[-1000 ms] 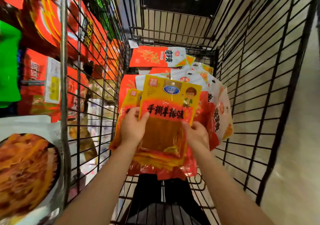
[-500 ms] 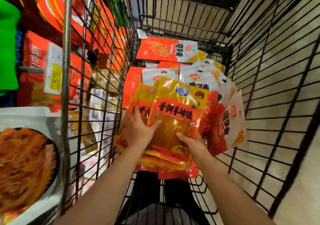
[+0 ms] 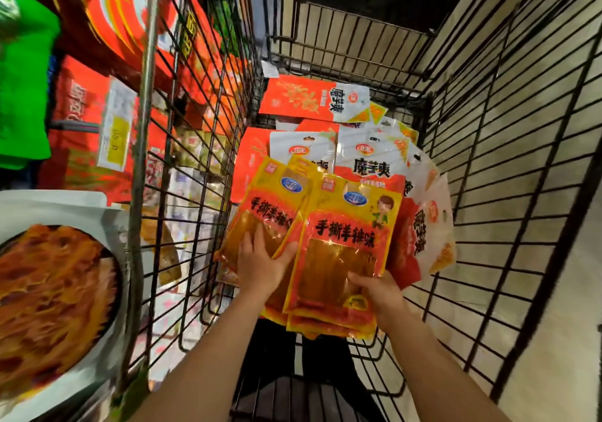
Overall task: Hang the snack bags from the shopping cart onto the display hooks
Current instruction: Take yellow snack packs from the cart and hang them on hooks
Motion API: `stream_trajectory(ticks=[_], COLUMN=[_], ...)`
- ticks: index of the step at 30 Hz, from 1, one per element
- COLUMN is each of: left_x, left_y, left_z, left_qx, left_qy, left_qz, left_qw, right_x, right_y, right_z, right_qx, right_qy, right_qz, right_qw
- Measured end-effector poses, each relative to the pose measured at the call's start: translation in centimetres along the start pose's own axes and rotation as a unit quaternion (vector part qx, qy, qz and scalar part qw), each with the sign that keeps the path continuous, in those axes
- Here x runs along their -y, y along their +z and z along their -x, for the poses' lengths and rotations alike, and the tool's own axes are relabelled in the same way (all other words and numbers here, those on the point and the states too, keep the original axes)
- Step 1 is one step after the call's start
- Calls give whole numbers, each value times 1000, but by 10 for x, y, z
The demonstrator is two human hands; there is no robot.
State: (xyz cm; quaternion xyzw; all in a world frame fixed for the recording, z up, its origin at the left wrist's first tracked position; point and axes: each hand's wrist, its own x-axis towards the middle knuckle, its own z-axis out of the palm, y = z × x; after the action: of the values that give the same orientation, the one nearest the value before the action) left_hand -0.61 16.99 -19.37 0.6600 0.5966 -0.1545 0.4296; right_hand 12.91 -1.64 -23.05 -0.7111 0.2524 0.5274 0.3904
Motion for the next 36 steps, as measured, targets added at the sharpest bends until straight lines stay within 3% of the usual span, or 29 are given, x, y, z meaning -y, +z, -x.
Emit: stream_trajectory(ticks=[7,12,14,18,20,24,28,33,36], left_x=[-6,3,4,-1,-1,1,-2,1,-7], left_y=[-1,-14,-17,-22,-22,-19,-19,-33,-28], left_z=[24,30,21,-4,-6,9,18,9,14], left_qx=[55,80,58,61,66,3,-32,79,106], left_qy=[-12,30,37,-38,-35,-26,-28,-51,-62], left_qz=[-48,86,97,138,111,39,70,116,97], left_qw=[997,993,993,988,991,999,997,989,988], right_x=[29,30,31,26,24,30,32,30,25], right_y=[38,31,27,27,24,21,18,22,27], right_z=[58,56,51,47,44,54,58,59,60], right_qx=[24,-16,-15,-8,-3,10,17,-1,5], right_qy=[19,-13,-15,-19,-30,-30,-35,-30,-19], right_qz=[-53,-34,-24,-15,-12,-27,-48,-59,-77], right_qw=[998,999,999,1000,999,999,998,998,997])
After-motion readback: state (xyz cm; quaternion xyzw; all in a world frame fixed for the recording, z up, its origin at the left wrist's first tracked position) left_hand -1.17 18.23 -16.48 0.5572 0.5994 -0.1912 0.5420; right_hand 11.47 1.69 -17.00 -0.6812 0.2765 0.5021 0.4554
